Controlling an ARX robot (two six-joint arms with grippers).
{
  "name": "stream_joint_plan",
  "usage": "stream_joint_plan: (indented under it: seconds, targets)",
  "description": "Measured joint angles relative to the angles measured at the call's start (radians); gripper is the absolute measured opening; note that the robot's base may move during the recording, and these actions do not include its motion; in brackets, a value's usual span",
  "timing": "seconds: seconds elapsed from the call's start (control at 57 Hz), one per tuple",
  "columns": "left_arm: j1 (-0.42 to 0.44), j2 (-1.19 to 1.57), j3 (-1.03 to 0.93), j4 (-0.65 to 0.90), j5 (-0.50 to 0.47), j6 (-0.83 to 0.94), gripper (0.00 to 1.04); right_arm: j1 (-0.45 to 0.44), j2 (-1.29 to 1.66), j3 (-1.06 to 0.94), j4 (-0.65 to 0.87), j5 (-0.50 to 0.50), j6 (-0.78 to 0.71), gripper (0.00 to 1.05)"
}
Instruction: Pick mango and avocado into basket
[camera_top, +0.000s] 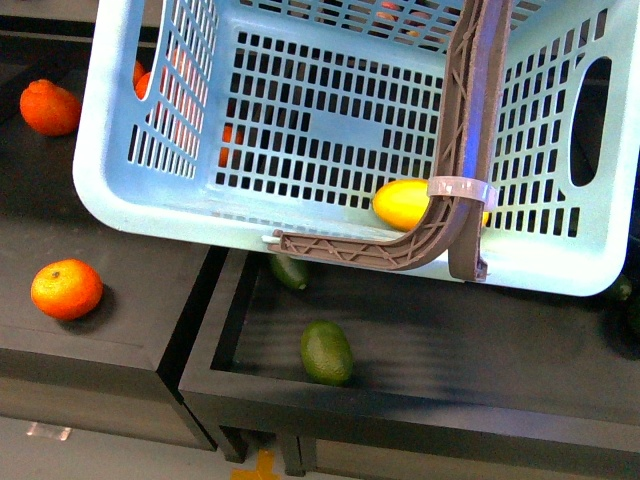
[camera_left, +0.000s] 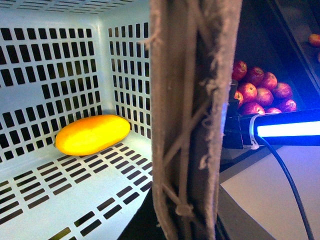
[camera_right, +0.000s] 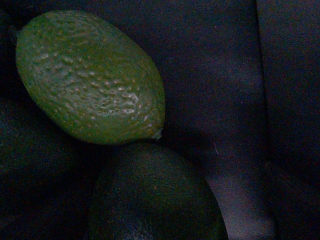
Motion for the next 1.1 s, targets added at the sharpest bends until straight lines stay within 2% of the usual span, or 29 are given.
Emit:
stream_joint_plan:
  seconds: [0.21, 0.561, 0.754, 1.104]
  targets:
    - [0.000, 0.000, 0.000, 0.000, 0.000, 0.000, 0.08, 0.003, 0.000, 0.000, 0.000, 0.000, 0.003, 0.57]
    - [0.000, 0.000, 0.000, 0.000, 0.000, 0.000, 0.08, 0.003, 0.000, -0.002, 0.004, 0.001, 0.013, 0.56]
    - [0.000, 0.000, 0.000, 0.000, 0.000, 0.000, 0.08, -0.005, -0.047, -0.074, 0.042, -0.008, 0.049, 0.56]
    - [0.000, 0.000, 0.000, 0.000, 0.000, 0.000, 0.08, -0.051, -0.449, -0.286, 0.095, -0.056, 0.138, 0.56]
